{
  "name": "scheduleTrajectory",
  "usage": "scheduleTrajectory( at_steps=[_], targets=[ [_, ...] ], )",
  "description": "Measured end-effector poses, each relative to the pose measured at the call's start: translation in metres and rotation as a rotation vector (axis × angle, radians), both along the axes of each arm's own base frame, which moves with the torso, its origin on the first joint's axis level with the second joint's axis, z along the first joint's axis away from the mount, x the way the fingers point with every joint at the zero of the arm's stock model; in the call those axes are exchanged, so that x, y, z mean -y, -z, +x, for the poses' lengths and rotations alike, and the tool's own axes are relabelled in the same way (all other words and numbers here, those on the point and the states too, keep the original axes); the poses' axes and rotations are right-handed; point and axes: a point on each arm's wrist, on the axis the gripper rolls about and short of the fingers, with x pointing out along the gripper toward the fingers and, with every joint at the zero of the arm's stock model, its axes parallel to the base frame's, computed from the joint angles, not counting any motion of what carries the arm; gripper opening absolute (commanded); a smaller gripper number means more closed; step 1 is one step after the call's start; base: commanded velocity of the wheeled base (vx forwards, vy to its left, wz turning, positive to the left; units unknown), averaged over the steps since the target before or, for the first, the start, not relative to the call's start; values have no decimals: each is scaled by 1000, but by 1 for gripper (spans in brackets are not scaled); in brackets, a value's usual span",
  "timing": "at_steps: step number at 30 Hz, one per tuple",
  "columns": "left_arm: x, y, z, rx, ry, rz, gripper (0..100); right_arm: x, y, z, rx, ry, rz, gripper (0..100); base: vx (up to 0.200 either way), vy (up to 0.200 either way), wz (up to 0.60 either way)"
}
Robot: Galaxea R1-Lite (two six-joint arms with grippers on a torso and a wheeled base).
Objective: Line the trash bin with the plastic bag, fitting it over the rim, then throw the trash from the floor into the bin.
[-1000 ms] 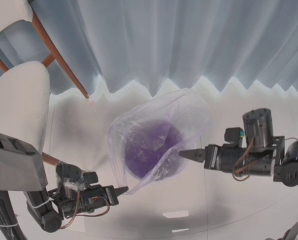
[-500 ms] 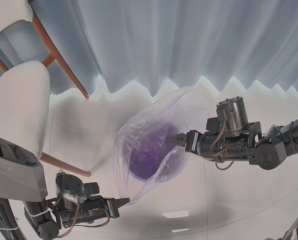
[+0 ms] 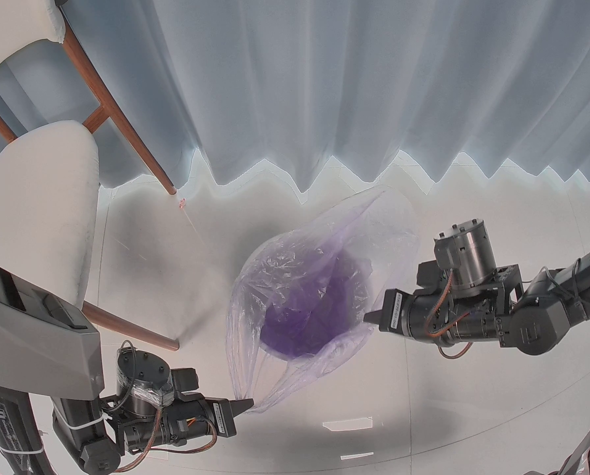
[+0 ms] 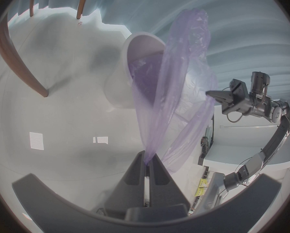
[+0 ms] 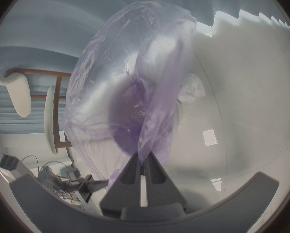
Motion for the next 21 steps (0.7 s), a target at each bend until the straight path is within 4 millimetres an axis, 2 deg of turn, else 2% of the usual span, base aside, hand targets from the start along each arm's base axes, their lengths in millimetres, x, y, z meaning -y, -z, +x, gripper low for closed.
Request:
scheduleTrajectory(
  at_steps=[7,12,21],
  targets=[
    [-3,11,5,-9,-22,42,0,14,17,-15,16,0,0,0,0,0,0],
    [-8,18,16,-4,-62,46,0,20,33,-11,40,15,12,0,0,0,0],
    [-18,39,40,-27,-142,59,0,20,73,-2,-48,16,-32,0,0,0,0]
  ],
)
